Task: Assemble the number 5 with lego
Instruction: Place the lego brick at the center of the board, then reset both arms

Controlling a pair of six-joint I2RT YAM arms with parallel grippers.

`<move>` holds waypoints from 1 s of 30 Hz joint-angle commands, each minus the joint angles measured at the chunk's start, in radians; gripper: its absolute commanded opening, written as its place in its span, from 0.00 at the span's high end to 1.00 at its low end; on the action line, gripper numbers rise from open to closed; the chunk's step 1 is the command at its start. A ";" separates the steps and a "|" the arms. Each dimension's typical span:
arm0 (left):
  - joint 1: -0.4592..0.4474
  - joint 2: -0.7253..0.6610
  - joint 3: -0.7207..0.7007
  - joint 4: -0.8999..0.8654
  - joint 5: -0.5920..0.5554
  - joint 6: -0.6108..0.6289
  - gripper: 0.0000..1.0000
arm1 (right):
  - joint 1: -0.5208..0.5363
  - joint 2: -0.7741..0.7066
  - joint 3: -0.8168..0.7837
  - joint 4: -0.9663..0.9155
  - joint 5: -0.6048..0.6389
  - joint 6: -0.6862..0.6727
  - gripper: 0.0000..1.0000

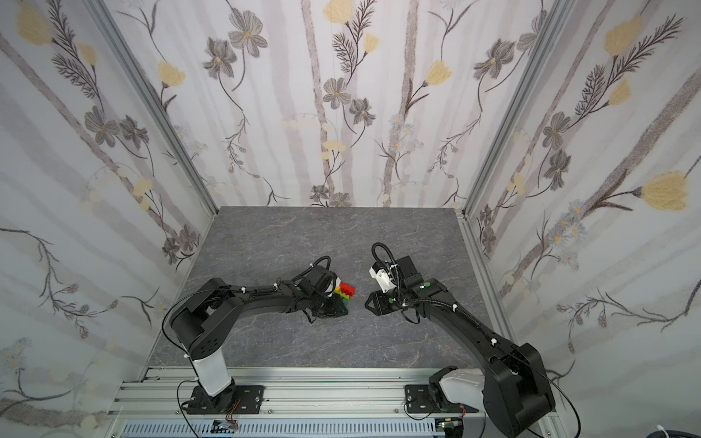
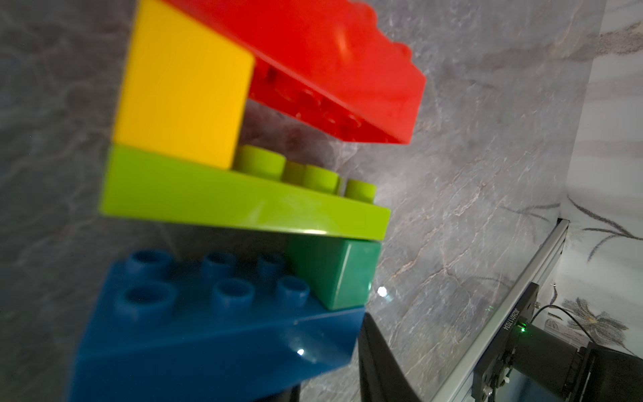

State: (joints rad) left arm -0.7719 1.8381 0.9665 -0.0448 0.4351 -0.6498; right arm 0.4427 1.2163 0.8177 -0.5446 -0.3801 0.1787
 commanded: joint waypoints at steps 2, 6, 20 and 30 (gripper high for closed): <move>-0.001 0.054 0.059 -0.013 -0.012 0.016 0.71 | 0.001 -0.032 -0.023 0.008 0.031 0.031 0.54; 0.000 0.095 0.118 -0.035 -0.015 0.028 0.70 | 0.001 -0.053 -0.045 0.007 0.038 0.044 0.54; 0.024 -0.188 0.113 -0.243 -0.105 0.087 0.37 | 0.000 -0.092 0.030 0.007 0.192 0.077 0.25; 0.281 -0.461 0.107 -0.457 -0.370 0.266 0.00 | -0.037 -0.060 0.147 0.014 0.578 0.089 0.00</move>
State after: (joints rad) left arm -0.5320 1.4117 1.0737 -0.4145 0.1974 -0.4652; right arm 0.4164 1.1526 0.9459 -0.5430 -0.0006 0.2420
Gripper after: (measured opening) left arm 0.998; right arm 0.993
